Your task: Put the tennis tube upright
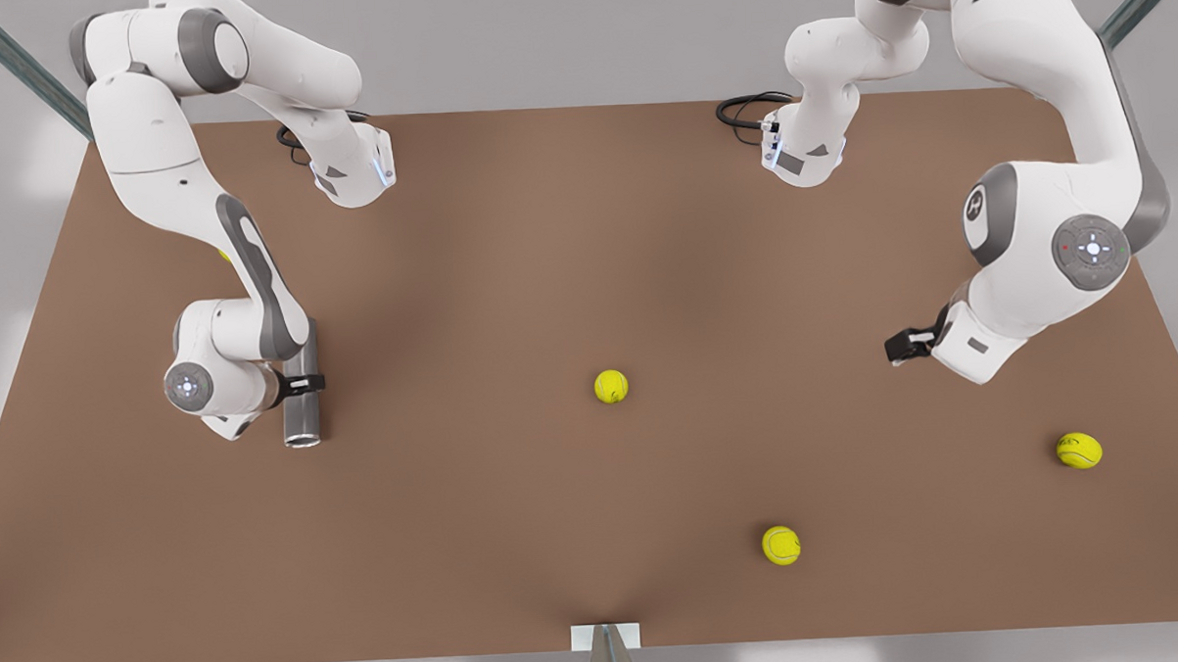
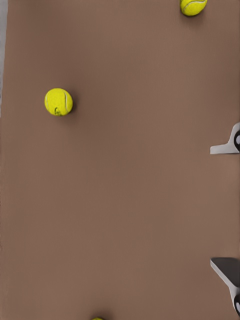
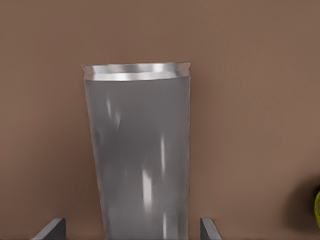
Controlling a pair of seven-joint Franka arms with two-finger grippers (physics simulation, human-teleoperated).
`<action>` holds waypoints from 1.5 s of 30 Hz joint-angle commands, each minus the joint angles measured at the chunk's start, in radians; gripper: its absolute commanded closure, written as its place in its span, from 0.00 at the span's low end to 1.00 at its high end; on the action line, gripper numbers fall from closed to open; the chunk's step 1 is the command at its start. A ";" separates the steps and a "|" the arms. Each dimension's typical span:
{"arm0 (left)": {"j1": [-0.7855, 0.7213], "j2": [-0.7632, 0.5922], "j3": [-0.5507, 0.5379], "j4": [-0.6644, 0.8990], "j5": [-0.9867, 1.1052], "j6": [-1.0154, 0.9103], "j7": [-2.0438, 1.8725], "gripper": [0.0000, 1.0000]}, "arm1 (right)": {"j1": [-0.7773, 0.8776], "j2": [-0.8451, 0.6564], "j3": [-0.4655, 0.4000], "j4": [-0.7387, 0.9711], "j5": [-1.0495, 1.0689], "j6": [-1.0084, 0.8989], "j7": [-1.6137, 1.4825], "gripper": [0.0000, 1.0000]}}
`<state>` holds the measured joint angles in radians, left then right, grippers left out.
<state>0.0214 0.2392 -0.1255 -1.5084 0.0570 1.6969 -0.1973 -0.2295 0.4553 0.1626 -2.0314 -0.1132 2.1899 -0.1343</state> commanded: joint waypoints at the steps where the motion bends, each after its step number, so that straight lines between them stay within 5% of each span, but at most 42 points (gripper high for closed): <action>1: 0.000 0.002 0.000 0.001 0.001 0.038 -0.010 0.00 | -0.001 0.006 0.000 0.000 0.001 0.001 -0.139 0.00; 13: 0.002 0.017 0.001 -0.001 0.004 0.032 -0.010 0.00 | -0.010 0.052 0.000 -0.006 0.001 -0.001 -0.123 0.00; 14: 0.002 0.017 0.000 -0.001 0.004 0.026 -0.010 0.00 | -0.010 0.052 0.000 -0.006 0.001 -0.002 -0.123 0.09; 15: 0.003 0.017 0.001 0.001 0.004 0.024 -0.011 0.00 | -0.010 0.052 0.000 -0.006 0.001 -0.002 -0.123 0.30; 16: 0.003 0.017 0.001 -0.001 0.004 0.020 -0.014 0.00 | -0.011 0.052 0.000 -0.004 0.001 -0.005 -0.123 0.38; 21: 0.003 0.017 0.001 -0.001 0.004 0.020 -0.017 0.00 | 0.002 0.048 0.000 0.034 0.004 -0.045 -0.128 0.38; 26: 0.003 0.019 0.001 -0.001 0.004 0.017 -0.019 0.00 | 0.331 0.045 0.001 0.353 0.070 -0.361 0.090 0.38; 30: 0.003 0.025 0.001 -0.001 0.004 0.020 -0.019 0.00 | 0.755 0.266 -0.002 0.686 0.087 -0.343 0.110 0.36; 33: 0.003 0.029 0.001 0.001 0.004 0.021 -0.019 0.00 | 0.886 0.419 -0.017 0.852 0.081 -0.233 -0.042 0.37; 38: 0.003 0.031 0.001 0.001 0.004 0.023 -0.019 0.00 | 1.047 0.434 -0.112 0.855 0.064 -0.122 -0.209 0.37; 45: 0.003 0.031 0.001 0.001 0.004 0.027 -0.019 0.00 | 1.115 0.436 -0.110 0.852 0.070 -0.093 -0.169 0.37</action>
<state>0.0245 0.2711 -0.1240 -1.5084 0.0605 1.7217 -0.2128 0.8785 0.8927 0.0518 -1.1793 -0.0350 2.0692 -0.2585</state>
